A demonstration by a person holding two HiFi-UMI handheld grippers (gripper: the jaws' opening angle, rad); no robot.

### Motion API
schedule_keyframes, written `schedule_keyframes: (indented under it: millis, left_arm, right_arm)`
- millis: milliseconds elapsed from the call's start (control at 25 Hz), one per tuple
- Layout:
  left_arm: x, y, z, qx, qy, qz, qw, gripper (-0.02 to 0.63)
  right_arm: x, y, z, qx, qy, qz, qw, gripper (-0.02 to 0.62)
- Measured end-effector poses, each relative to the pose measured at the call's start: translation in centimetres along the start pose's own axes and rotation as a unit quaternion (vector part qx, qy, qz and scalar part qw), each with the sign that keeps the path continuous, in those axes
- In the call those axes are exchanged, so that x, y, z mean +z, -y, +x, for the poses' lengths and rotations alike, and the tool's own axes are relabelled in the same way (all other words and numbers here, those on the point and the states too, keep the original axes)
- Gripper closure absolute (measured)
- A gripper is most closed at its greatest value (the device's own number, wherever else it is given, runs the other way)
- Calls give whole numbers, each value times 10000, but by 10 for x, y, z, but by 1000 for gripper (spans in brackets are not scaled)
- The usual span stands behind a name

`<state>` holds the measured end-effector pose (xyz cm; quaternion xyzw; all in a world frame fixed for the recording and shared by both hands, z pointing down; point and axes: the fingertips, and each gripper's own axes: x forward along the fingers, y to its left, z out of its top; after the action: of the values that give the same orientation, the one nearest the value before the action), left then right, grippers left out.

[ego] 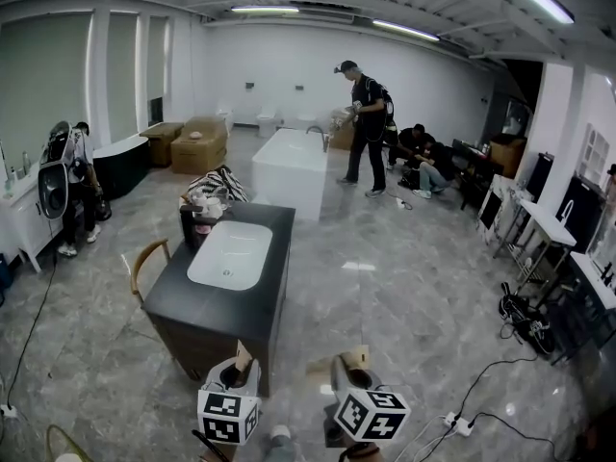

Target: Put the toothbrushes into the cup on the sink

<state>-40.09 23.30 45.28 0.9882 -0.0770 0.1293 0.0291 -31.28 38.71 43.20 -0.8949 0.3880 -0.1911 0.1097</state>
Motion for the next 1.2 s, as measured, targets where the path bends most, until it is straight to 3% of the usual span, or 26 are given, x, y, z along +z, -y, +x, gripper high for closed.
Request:
schedule_keyframes:
  millis: [640, 1200]
  left_arm:
    - [45, -46, 137, 39, 213, -191, 9996, 561]
    - [90, -121, 247, 366, 452, -413, 9975, 561]
  right_arm:
    - [62, 46, 135, 6, -42, -254, 9997, 561]
    - [107, 68, 275, 179, -228, -401, 9988, 561]
